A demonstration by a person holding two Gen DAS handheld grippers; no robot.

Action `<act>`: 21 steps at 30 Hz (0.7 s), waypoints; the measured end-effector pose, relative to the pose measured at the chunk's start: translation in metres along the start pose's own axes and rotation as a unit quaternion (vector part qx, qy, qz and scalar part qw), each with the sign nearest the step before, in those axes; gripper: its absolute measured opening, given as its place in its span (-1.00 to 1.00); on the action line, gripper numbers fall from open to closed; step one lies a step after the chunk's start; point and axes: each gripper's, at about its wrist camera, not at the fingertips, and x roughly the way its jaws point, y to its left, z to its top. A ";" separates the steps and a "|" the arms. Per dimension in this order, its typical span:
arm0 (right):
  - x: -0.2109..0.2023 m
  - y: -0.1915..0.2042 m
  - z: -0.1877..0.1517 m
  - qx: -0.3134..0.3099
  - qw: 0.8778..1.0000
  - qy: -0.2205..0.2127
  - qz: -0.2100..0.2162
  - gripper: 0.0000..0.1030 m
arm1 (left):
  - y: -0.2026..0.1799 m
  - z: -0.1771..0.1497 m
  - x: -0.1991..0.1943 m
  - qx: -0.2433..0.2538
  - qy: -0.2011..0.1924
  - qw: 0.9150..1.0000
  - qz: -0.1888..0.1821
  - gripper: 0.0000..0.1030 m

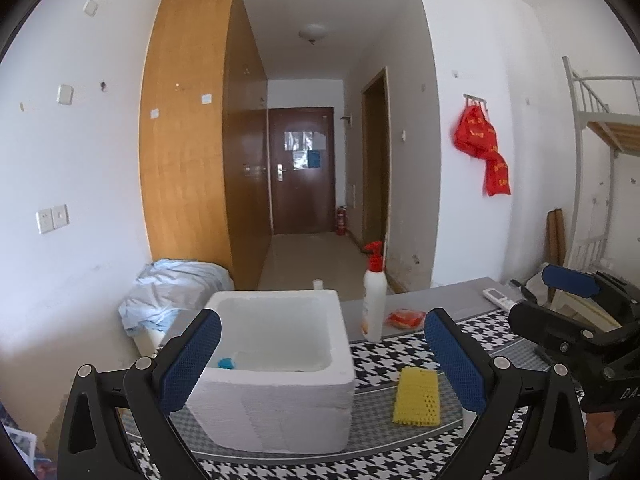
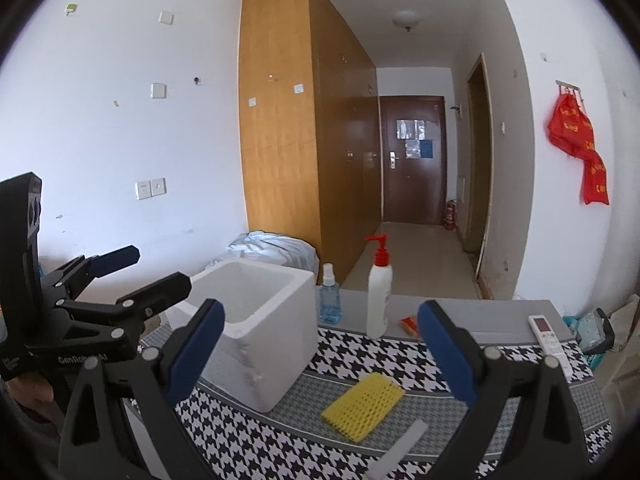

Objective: Organize soft objects
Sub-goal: 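Move both grippers toward the yellow mesh sleeve and white foam stick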

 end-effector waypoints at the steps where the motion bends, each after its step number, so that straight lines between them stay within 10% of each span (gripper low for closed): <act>1: -0.001 -0.002 -0.001 0.000 1.000 0.000 -0.002 0.92 | -0.001 -0.001 0.001 0.000 0.001 1.000 -0.002 0.98; 21: -0.011 -0.031 -0.030 0.019 0.999 0.014 -0.049 0.92 | -0.028 -0.023 0.018 0.001 0.020 0.998 -0.058 0.98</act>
